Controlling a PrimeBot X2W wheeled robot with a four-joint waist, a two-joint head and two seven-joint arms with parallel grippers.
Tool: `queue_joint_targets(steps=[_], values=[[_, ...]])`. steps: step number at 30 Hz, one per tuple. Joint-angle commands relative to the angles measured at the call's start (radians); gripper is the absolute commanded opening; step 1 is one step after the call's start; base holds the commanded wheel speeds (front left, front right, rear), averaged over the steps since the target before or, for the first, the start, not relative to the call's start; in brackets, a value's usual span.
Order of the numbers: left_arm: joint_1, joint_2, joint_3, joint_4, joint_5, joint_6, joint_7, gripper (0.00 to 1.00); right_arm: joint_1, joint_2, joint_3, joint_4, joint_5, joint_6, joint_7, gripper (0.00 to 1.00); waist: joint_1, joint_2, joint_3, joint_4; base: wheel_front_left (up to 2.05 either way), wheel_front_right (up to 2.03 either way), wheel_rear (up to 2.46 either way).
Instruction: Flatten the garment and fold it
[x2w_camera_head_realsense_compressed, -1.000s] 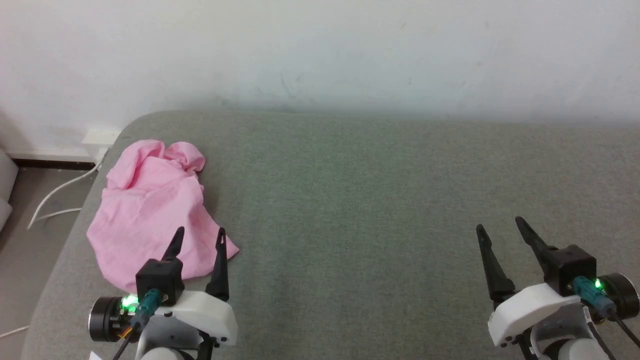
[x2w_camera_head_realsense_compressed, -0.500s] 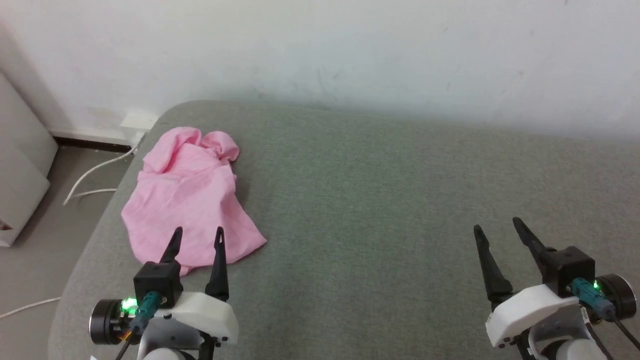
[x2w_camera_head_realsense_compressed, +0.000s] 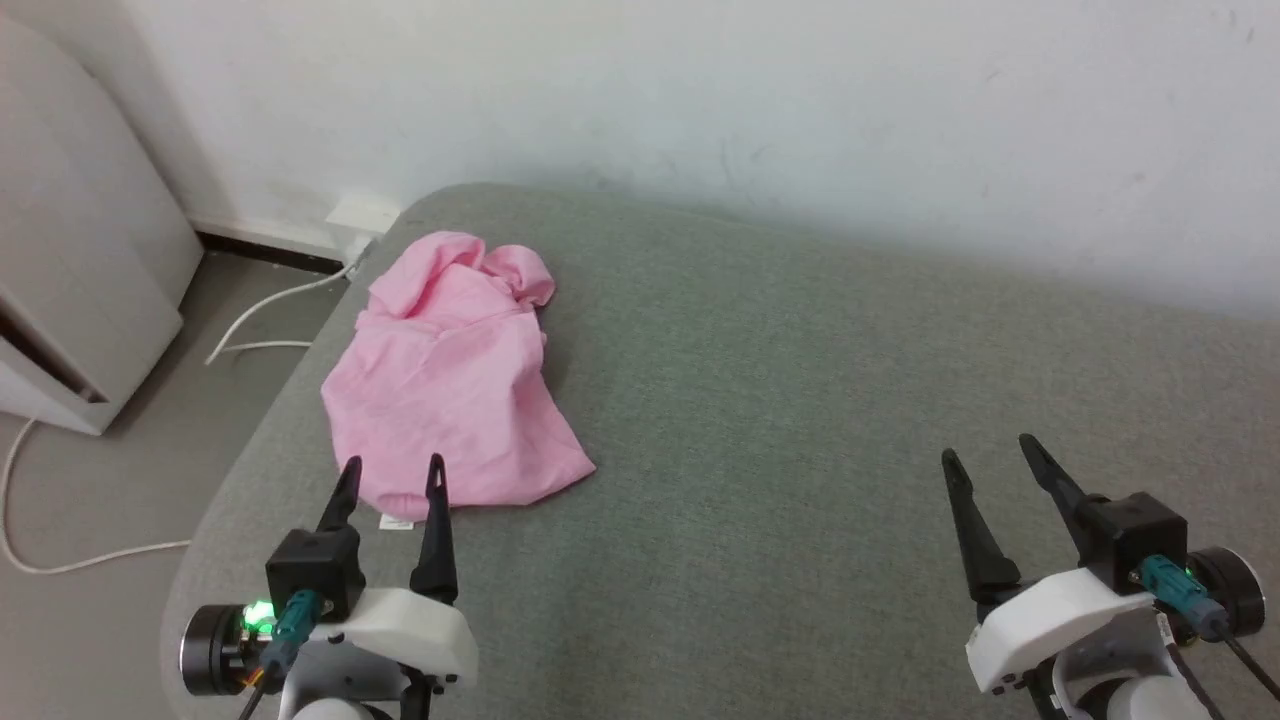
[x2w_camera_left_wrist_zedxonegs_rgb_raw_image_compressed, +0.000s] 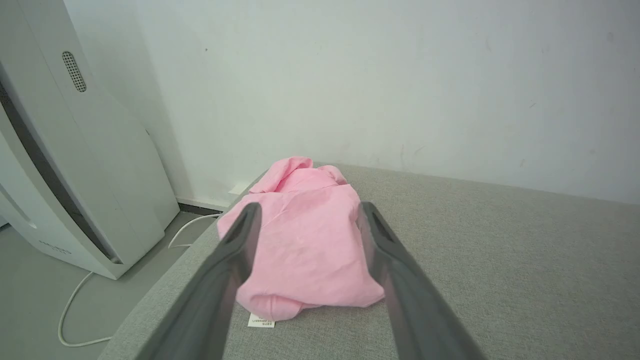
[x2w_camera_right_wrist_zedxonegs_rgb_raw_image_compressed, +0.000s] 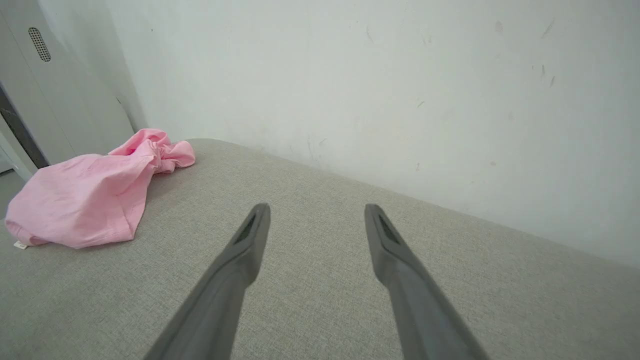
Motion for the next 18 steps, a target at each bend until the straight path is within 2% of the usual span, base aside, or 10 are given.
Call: queue_joint_targets(steps=[1,18], values=[[-0.012,0.005,-0.003,0.005,-0.01,0.008,-0.01,1.0,-0.017,0.002,0.004,0.004,0.006,-0.001,-0.008,1.0,0.0,-0.0001,0.0,0.015,0.0,0.0,0.0],[-0.007,0.019,-0.02,0.012,-0.044,0.058,-0.033,1.0,-0.029,0.002,0.01,0.021,0.023,-0.001,-0.028,1.0,0.0,-0.0001,0.001,0.097,0.0,0.0,0.0]])
